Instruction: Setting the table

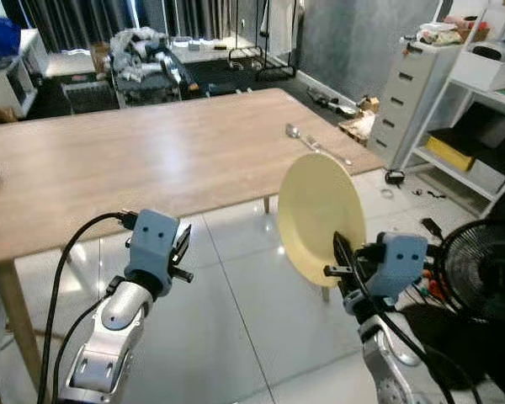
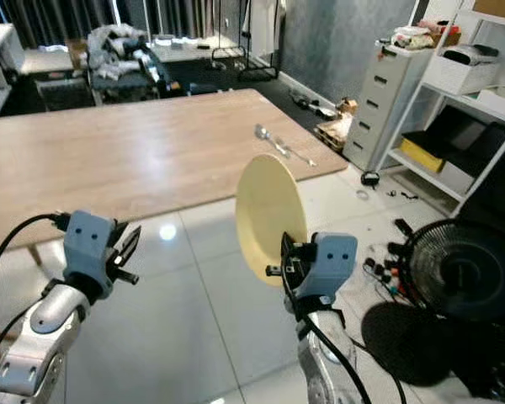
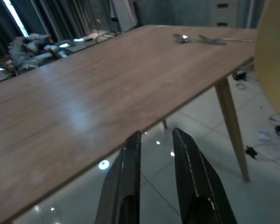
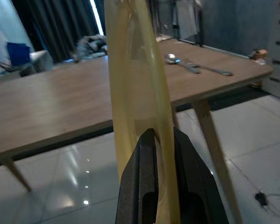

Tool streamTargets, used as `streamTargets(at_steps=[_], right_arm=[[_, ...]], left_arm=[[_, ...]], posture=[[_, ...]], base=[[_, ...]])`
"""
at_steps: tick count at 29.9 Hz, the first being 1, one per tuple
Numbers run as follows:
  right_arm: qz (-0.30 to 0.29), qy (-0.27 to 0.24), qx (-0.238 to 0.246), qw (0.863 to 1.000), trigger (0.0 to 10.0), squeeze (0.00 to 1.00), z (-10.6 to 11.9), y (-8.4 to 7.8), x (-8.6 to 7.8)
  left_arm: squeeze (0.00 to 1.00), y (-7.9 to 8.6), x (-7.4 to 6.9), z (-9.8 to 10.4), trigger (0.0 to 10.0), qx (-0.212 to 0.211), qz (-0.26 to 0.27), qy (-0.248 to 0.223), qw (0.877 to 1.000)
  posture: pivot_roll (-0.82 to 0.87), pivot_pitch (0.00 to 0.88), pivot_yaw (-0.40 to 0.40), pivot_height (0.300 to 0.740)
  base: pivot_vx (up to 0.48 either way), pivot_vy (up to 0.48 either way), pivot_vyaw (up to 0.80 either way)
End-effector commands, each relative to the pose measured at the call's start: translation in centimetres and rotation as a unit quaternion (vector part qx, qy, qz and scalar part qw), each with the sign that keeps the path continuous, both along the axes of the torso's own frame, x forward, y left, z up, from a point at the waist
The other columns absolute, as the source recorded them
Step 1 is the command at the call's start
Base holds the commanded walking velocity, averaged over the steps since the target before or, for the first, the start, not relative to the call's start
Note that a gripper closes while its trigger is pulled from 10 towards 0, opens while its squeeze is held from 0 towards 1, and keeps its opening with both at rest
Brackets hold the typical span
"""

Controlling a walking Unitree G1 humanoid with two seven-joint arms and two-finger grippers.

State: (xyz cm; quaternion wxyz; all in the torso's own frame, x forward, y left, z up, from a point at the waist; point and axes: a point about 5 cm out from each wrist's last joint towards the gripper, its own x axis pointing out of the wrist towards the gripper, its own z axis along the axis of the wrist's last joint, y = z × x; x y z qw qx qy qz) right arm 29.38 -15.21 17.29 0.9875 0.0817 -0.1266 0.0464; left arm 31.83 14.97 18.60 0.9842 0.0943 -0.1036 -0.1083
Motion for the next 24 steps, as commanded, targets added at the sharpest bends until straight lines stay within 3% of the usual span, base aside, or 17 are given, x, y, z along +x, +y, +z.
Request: streamTargets(at_steps=[1,13,24], right_arm=[[-0.003,-0.005,0.001,1.0,10.0,0.0,0.2,-0.1,-0.1],[-0.036,-0.002,0.017,0.999,10.0,0.0,0.2,-1.0,0.0],[-0.053,0.004,0.085,0.995,10.0,0.0,0.6,-2.0,0.5]], left_arm=[[0.0,0.2,-0.1,-0.4,10.0,0.007,0.005,0.008,1.0],[0.0,0.2,-0.1,-0.4,10.0,0.006,0.005,0.009,1.0],[0.0,0.2,-0.1,-0.4,10.0,0.006,0.007,0.008,1.0]], posture=[[0.09,0.052,0.085,0.74],[0.09,0.056,0.083,0.74],[0.09,0.061,0.08,0.74]], base=[[0.48,0.0,0.0],[0.48,0.0,0.0],[0.48,0.0,0.0]])
